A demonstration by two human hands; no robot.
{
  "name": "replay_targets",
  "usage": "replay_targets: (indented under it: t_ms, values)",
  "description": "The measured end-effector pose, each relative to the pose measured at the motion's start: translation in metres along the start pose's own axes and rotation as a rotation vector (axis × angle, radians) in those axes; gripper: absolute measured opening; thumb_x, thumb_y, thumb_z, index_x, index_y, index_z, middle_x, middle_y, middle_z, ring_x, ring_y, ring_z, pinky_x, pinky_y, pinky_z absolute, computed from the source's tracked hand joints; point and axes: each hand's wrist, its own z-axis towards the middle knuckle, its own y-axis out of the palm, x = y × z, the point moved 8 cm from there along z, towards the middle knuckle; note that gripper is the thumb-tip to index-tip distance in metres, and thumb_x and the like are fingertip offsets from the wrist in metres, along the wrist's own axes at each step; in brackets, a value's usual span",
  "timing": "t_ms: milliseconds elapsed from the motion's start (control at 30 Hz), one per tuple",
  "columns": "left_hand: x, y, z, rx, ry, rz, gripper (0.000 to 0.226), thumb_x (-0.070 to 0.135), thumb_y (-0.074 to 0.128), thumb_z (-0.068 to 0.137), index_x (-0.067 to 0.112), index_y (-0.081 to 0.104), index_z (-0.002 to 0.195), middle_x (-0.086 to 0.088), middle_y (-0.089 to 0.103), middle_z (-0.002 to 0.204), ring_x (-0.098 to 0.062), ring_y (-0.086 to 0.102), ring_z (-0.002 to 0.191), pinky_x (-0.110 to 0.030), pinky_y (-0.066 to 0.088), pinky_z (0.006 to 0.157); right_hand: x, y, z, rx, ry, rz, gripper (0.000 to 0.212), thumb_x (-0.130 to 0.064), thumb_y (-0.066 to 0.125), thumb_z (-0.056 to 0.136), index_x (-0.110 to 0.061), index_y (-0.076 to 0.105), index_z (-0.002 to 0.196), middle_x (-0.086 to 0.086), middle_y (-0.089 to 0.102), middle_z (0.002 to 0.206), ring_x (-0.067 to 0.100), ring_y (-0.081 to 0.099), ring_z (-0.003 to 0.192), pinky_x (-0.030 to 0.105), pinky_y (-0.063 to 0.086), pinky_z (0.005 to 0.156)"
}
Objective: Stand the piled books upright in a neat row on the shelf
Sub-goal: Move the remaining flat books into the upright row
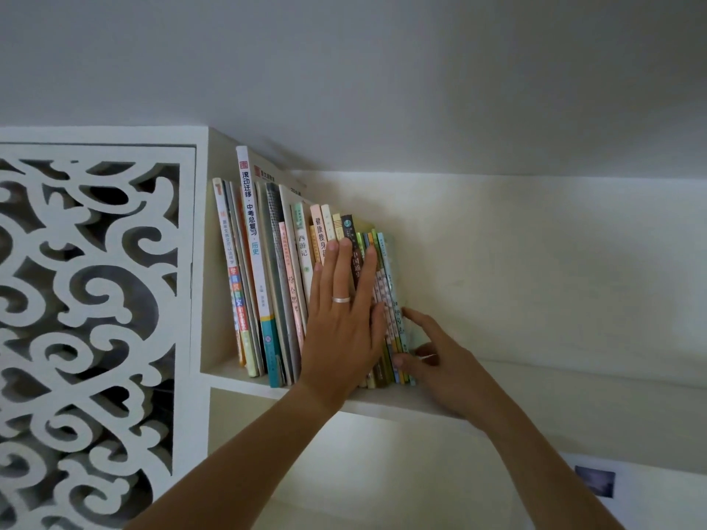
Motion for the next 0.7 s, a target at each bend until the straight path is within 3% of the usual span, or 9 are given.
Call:
replay_targets:
  t_ms: [133, 233, 333, 433, 533, 633, 700]
  values:
    - [0.003, 0.003, 0.0, -0.031, -0.003, 0.042, 0.062, 0.039, 0.033, 0.111, 0.009, 0.023, 0.164, -0.022, 0.011, 0.171, -0.035, 0.004, 0.16, -0.056, 0.02, 0.127, -0.004, -0.004, -0.003, -0.009, -0.004, -0.034, 0.077, -0.043, 0.074, 0.091, -0.052, 0.029, 0.153, -0.01, 0.064, 0.114, -0.008, 0.06, 0.091, 0.0, 0.042, 0.063]
    - [0.002, 0.001, 0.001, -0.003, -0.021, -0.025, 0.059, 0.032, 0.034, 0.109, 0.011, 0.027, 0.163, -0.02, 0.015, 0.171, -0.033, 0.007, 0.161, -0.057, 0.02, 0.127, -0.008, -0.004, -0.004, -0.014, -0.018, -0.063, 0.089, -0.047, 0.081, 0.083, -0.048, 0.028, 0.154, -0.012, 0.061, 0.111, -0.008, 0.059, 0.089, 0.001, 0.043, 0.063]
    - [-0.002, -0.003, 0.001, 0.058, -0.069, -0.119, 0.056, 0.021, 0.048, 0.105, 0.003, 0.038, 0.157, -0.019, 0.026, 0.168, -0.031, 0.016, 0.159, -0.056, 0.025, 0.125, -0.009, -0.004, -0.002, 0.009, -0.027, -0.083, 0.081, -0.042, 0.078, 0.088, -0.041, 0.03, 0.154, -0.001, 0.065, 0.126, -0.006, 0.06, 0.086, 0.002, 0.043, 0.062]
    - [-0.007, -0.005, -0.001, 0.092, -0.106, -0.166, 0.051, 0.016, 0.058, 0.1, -0.002, 0.049, 0.147, -0.02, 0.036, 0.163, -0.031, 0.024, 0.157, -0.055, 0.031, 0.123, -0.008, -0.001, 0.0, 0.012, -0.023, -0.111, 0.073, -0.043, 0.07, 0.094, -0.037, 0.03, 0.155, 0.0, 0.063, 0.134, 0.006, 0.063, 0.096, 0.005, 0.043, 0.068]
    - [-0.003, -0.005, -0.001, 0.069, -0.061, -0.044, 0.053, 0.025, 0.048, 0.105, 0.003, 0.044, 0.154, -0.02, 0.033, 0.165, -0.032, 0.023, 0.158, -0.054, 0.03, 0.125, -0.01, 0.001, 0.002, 0.061, -0.027, -0.162, 0.067, -0.044, 0.064, 0.097, -0.036, 0.03, 0.155, 0.002, 0.066, 0.132, 0.016, 0.069, 0.101, 0.012, 0.047, 0.07]
    - [-0.001, -0.003, 0.0, 0.038, -0.044, 0.06, 0.057, 0.034, 0.031, 0.109, 0.008, 0.037, 0.159, -0.021, 0.029, 0.166, -0.034, 0.021, 0.158, -0.054, 0.028, 0.125, -0.014, 0.003, 0.003, 0.122, -0.028, -0.224, 0.065, -0.044, 0.063, 0.095, -0.034, 0.033, 0.152, 0.001, 0.07, 0.122, 0.015, 0.066, 0.085, 0.012, 0.042, 0.061]
    - [0.0, -0.001, 0.0, 0.017, -0.044, 0.111, 0.058, 0.035, 0.031, 0.107, 0.01, 0.037, 0.159, -0.022, 0.029, 0.166, -0.036, 0.022, 0.157, -0.054, 0.03, 0.124, -0.016, 0.003, 0.004, 0.143, -0.03, -0.256, 0.065, -0.044, 0.062, 0.095, -0.032, 0.034, 0.152, 0.001, 0.07, 0.12, 0.014, 0.06, 0.081, 0.015, 0.041, 0.06]
